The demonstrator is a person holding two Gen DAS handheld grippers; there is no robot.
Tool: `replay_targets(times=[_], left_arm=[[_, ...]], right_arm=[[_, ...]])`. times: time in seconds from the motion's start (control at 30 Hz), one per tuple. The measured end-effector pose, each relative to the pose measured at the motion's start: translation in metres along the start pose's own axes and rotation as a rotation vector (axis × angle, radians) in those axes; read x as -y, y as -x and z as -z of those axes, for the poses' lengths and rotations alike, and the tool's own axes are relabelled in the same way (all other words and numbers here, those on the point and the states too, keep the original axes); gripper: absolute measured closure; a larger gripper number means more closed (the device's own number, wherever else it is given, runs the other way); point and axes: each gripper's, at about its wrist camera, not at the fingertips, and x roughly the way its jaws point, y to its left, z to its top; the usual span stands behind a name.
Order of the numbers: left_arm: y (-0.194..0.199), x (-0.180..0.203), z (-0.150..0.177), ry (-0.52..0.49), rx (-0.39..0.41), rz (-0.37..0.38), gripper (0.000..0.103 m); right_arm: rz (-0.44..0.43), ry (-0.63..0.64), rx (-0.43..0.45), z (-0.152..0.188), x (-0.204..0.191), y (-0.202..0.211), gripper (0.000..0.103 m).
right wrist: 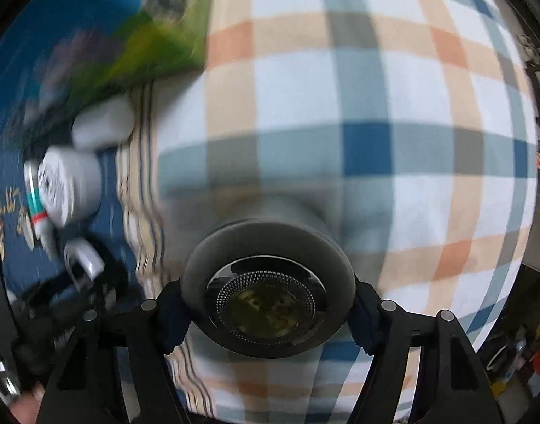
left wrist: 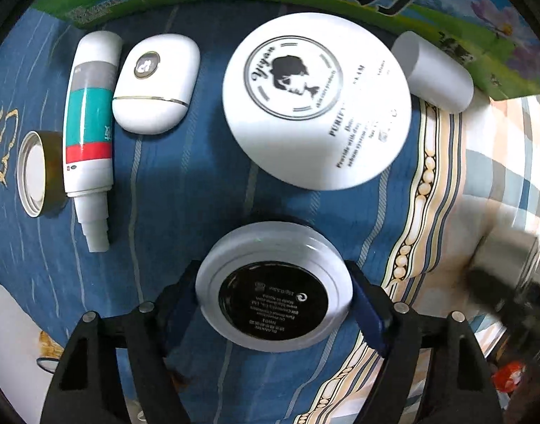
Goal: Organize rigid objects
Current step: 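Carry both held items into the cardboard box and open both tools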
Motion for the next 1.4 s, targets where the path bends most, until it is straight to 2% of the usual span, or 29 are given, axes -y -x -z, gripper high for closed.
replay_targets(times=[0.07, 0.23, 0.27, 0.33, 0.4, 0.5, 0.53, 0.63, 0.73, 0.93, 1.13, 1.27, 1.3, 1.4], left_arm=[[0.000, -0.002, 0.001, -0.006, -0.008, -0.001, 0.022], [0.004, -0.016, -0.016, -0.001, -0.033, 0.001, 0.024], [0.004, -0.015, -0.017, 0.001, -0.034, 0.004, 0.029], [0.020, 0.000, -0.023, -0.001, -0.020, -0.014, 0.030], [0.025, 0.016, -0.028, -0.004, 0.010, -0.049, 0.030], [0.039, 0.019, -0.017, -0.005, 0.042, -0.049, 0.030], [0.046, 0.019, -0.013, -0.007, 0.058, -0.050, 0.030], [0.070, 0.018, 0.000, -0.014, 0.109, -0.047, 0.030], [0.104, 0.023, 0.016, -0.015, 0.157, -0.028, 0.030], [0.189, 0.027, 0.027, -0.064, 0.265, 0.036, 0.030], [0.249, 0.024, -0.009, -0.125, 0.361, 0.109, 0.030], [0.278, 0.016, -0.052, -0.165, 0.412, 0.130, 0.030], [0.285, 0.016, -0.066, -0.172, 0.419, 0.133, 0.030], [0.292, 0.016, -0.107, -0.189, 0.425, 0.129, 0.030]], right_arm=[[0.020, 0.035, -0.009, 0.006, -0.006, -0.004, 0.028], [0.059, -0.013, 0.007, 0.005, 0.001, -0.003, 0.025], [0.079, -0.009, 0.004, 0.005, 0.000, -0.002, 0.028], [0.145, 0.025, -0.004, 0.006, -0.006, -0.001, 0.029], [0.167, 0.032, -0.008, 0.009, -0.005, 0.001, 0.030], [0.132, 0.024, -0.029, 0.016, 0.004, 0.009, 0.030], [0.122, 0.024, -0.029, 0.015, -0.008, 0.003, 0.030], [0.107, 0.038, 0.001, 0.032, 0.003, 0.022, 0.030], [0.069, 0.039, 0.029, 0.056, 0.008, 0.048, 0.030], [0.008, 0.066, 0.086, 0.066, 0.017, 0.091, 0.030], [-0.066, 0.056, 0.164, 0.062, 0.000, 0.176, 0.030], [-0.113, 0.047, 0.224, 0.049, -0.050, 0.213, 0.030], [-0.117, 0.047, 0.239, 0.035, -0.085, 0.192, 0.030], [-0.105, 0.055, 0.275, 0.005, -0.108, 0.209, 0.030]])
